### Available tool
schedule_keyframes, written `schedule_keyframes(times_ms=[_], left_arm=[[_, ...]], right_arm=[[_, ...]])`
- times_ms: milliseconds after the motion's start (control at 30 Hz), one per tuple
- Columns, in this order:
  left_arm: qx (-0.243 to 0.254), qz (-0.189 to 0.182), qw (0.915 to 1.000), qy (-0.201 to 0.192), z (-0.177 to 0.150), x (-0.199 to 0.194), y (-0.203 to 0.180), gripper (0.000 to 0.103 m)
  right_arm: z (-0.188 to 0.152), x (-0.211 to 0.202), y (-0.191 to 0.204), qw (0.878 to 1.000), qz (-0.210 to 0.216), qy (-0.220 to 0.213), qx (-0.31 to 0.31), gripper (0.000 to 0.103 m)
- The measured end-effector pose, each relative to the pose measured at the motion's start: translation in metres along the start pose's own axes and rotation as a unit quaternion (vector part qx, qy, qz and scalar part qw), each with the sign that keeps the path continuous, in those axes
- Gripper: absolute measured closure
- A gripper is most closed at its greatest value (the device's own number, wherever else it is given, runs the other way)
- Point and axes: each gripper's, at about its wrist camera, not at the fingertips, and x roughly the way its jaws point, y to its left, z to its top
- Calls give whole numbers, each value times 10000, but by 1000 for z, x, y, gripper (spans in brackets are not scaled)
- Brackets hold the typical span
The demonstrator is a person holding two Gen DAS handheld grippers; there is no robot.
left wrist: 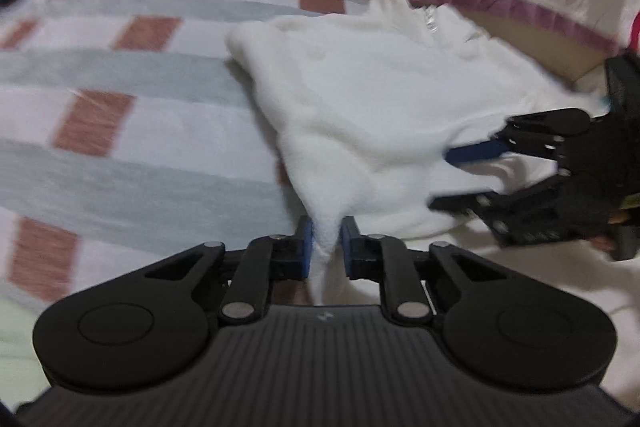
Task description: Fold clothes
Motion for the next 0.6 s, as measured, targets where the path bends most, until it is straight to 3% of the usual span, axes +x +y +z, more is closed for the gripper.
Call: schedule_keyframes(times_ms=[133, 233, 300, 367, 467, 567, 600], left_arm=[[-141, 91, 9997, 188, 2, 8, 9, 100], [-235, -120, 9993, -276, 11, -1, 12, 97], [-154, -428, 9976, -524, 17, -1, 4, 97], [-46, -757, 9949, -669, 24, 4, -5, 88], [241, -963, 9939, -486, 30, 29, -22, 69], [386, -821, 9958, -120, 24, 53, -33, 68], [443, -778, 9959, -123, 20, 53, -35, 68]], right_arm=[[-11, -7, 7, 9993, 41, -102, 355, 43], [-20, -13, 12, 9982, 253, -62, 545, 42], [-23, -13, 22, 9993, 204, 25, 316, 42], [-23, -14, 29, 9997, 162, 134, 136, 42], [-17, -21, 16, 9958, 560, 413, 600, 42], [-19, -38, -9, 9880, 863, 523, 1168, 45], [-23, -47, -18, 9861, 774, 440, 1406, 45]])
